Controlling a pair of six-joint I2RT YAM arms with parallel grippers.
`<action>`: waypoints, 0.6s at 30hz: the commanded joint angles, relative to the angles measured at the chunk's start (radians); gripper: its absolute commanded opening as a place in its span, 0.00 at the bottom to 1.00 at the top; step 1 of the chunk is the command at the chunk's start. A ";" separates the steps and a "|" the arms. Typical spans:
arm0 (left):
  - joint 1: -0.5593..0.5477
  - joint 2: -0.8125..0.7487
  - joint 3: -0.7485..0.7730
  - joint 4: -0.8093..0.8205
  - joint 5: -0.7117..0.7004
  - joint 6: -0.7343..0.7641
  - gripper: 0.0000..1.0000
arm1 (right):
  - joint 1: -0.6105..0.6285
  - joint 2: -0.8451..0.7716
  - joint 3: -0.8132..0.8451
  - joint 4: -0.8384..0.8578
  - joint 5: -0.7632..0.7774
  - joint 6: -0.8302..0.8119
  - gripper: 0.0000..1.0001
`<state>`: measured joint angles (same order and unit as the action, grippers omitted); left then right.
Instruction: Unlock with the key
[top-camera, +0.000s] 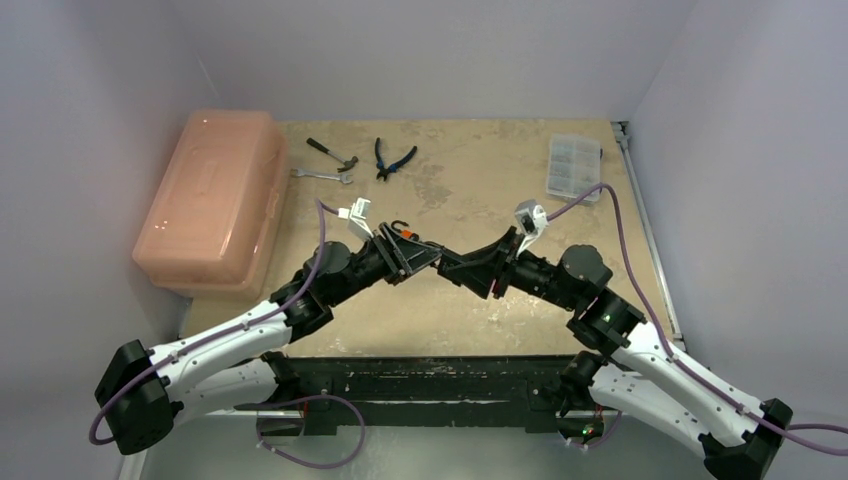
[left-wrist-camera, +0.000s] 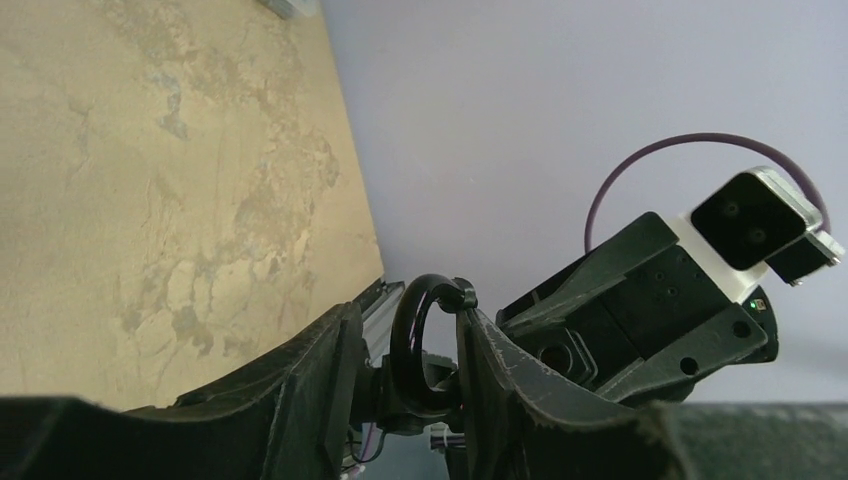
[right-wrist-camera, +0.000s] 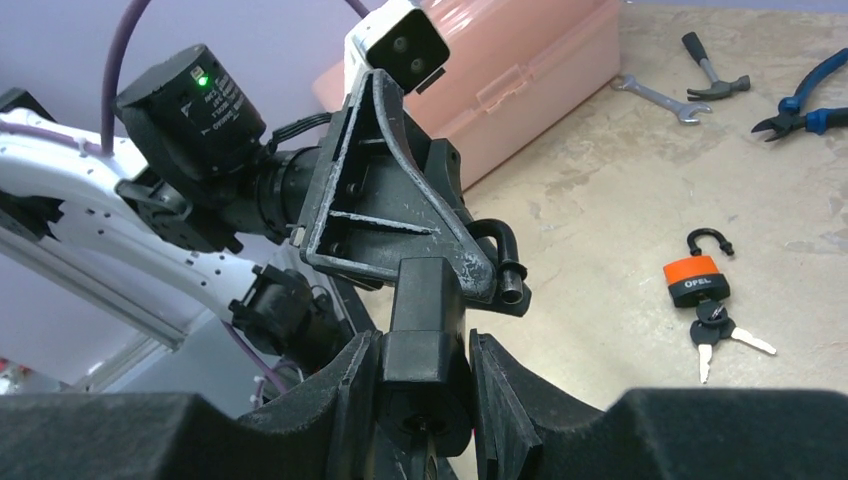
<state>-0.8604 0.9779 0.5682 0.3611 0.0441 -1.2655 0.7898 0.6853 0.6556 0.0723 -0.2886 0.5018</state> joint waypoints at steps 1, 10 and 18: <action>-0.002 0.001 0.065 -0.128 -0.039 -0.021 0.42 | 0.006 -0.018 0.092 0.102 -0.103 -0.055 0.00; -0.002 -0.059 0.176 -0.220 -0.002 0.147 0.63 | 0.006 -0.014 0.115 0.044 -0.093 -0.095 0.00; -0.002 -0.202 0.210 -0.249 0.018 0.476 0.79 | 0.005 -0.028 0.128 0.081 -0.143 -0.030 0.00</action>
<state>-0.8646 0.8478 0.7223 0.1047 0.0399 -1.0126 0.7921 0.6907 0.7029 0.0193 -0.3698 0.4332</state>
